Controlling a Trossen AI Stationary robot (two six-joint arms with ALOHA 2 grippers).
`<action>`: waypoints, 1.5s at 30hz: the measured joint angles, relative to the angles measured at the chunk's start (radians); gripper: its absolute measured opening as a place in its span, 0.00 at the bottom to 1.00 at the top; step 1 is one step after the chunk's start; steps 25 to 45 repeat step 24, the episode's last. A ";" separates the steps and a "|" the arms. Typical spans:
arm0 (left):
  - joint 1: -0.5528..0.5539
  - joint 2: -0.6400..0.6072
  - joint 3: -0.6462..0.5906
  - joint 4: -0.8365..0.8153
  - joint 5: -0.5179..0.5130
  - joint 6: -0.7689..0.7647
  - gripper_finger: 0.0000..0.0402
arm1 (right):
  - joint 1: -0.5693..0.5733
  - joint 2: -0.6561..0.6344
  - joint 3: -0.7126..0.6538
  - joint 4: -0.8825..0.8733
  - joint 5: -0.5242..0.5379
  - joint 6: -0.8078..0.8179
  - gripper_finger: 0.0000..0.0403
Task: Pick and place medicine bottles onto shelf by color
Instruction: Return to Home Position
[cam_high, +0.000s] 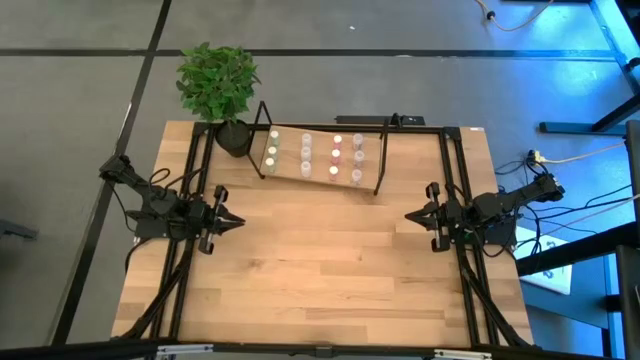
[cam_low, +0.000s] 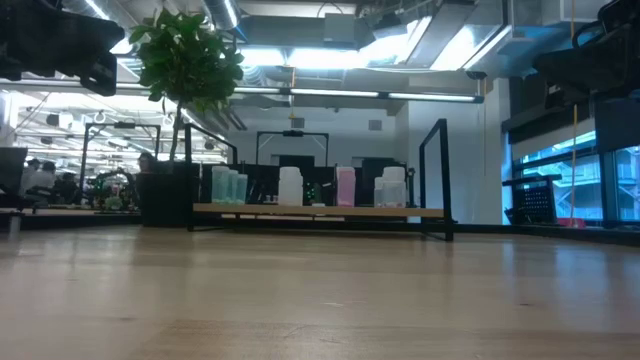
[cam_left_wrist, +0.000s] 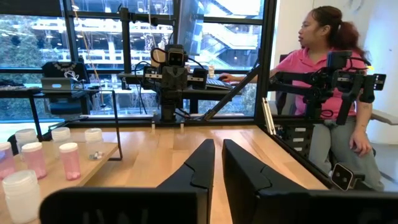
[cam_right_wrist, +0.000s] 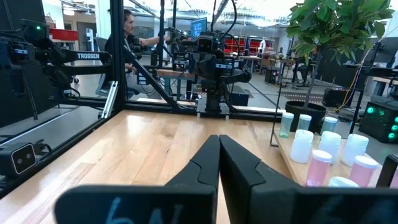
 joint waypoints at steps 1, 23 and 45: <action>0.000 0.000 0.000 0.000 0.000 0.000 0.07 | 0.000 0.000 0.000 0.000 0.000 0.000 0.04; 0.000 0.000 0.000 0.000 0.000 0.000 0.01 | 0.000 0.000 0.000 0.000 0.000 0.000 0.04; 0.000 0.000 0.000 0.000 0.000 0.000 0.01 | 0.000 0.000 0.000 0.000 0.000 0.000 0.04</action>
